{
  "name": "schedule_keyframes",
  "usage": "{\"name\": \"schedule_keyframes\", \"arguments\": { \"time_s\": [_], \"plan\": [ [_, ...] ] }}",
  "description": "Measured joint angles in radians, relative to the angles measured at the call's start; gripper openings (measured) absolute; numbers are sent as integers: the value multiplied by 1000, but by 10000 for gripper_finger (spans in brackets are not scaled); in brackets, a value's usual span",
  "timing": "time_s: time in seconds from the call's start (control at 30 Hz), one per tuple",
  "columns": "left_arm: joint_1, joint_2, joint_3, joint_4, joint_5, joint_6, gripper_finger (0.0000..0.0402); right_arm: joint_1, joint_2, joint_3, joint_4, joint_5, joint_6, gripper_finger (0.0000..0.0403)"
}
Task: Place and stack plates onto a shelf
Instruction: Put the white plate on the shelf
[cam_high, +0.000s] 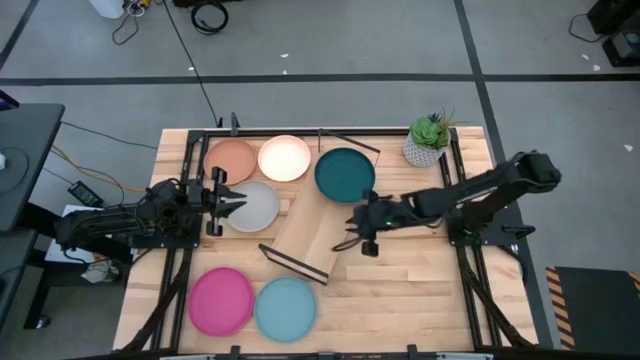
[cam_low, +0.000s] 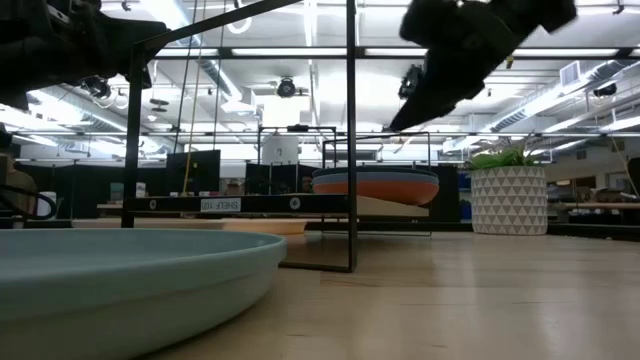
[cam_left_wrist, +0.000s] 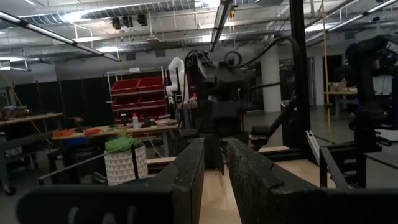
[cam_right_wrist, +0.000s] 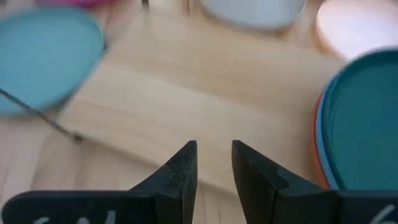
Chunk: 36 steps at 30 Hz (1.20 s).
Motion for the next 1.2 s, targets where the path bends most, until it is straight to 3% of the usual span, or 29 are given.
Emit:
{"name": "schedule_keyframes", "arguments": {
  "time_s": [0.2,0.47,0.6,0.67,0.83,1.07,1.2],
  "plan": [
    [0,0,0,49,0,-57,78,23,-48,-188,263,13,-3,105],
    [0,0,0,118,-13,-140,78,41,-32,-393,651,110,-72,105],
    [1,1,1,120,-224,-294,78,39,-32,-468,794,111,-92,105],
    [8,21,24,43,-310,-348,78,40,-32,-495,846,111,-99,105],
    [49,147,141,-248,-355,-432,78,39,-32,-523,870,131,-107,105],
    [131,374,337,-643,-338,-448,78,40,-32,-530,907,75,-161,105],
    [179,506,402,-724,-264,-409,78,39,-32,-530,937,81,-107,105]
  ]
}}
